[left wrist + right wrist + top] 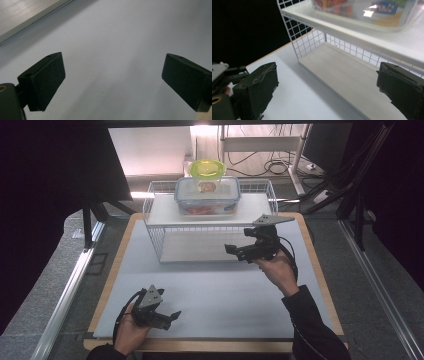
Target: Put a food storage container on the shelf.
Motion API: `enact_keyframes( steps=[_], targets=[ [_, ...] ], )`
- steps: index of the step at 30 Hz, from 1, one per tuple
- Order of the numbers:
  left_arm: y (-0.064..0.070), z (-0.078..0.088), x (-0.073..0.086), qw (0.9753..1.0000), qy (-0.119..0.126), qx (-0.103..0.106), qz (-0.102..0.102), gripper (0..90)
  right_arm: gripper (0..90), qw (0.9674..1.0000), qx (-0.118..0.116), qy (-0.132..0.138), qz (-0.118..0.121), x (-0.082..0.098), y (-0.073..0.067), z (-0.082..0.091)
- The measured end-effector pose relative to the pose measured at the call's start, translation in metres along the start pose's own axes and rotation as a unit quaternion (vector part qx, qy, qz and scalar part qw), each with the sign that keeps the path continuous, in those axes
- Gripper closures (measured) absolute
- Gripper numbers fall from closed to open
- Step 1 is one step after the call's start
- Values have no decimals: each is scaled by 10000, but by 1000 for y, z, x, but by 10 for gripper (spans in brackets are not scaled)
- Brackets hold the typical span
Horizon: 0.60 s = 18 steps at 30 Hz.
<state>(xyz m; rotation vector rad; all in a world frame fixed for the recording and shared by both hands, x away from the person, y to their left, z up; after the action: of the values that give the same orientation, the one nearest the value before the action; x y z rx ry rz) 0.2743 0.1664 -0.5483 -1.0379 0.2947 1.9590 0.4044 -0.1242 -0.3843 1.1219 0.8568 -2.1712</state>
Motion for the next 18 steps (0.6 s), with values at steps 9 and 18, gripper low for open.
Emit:
enact_keyframes(
  steps=[9,18],
  targets=[
    [0,0,0,10000,-7,-12,-30,47,26,9996,50,-86,251,39,7,-1],
    [0,1,-1,10000,7,-34,-53,45,0,9986,274,-104,441,67,10,7]
  ],
)
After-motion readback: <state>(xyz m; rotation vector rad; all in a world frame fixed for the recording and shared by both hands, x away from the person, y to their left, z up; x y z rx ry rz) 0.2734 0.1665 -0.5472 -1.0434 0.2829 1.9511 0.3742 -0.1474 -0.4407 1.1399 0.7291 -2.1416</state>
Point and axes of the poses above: each handheld gripper's, and its own axes: z roughly backward along the jaws, x roughly out of its underside, y roughly to its right, the point moved 4 cm from there along -z, roughly forward along the jaws, and after that the axes turned 11 degrees about -z, right-handed, at the moved point
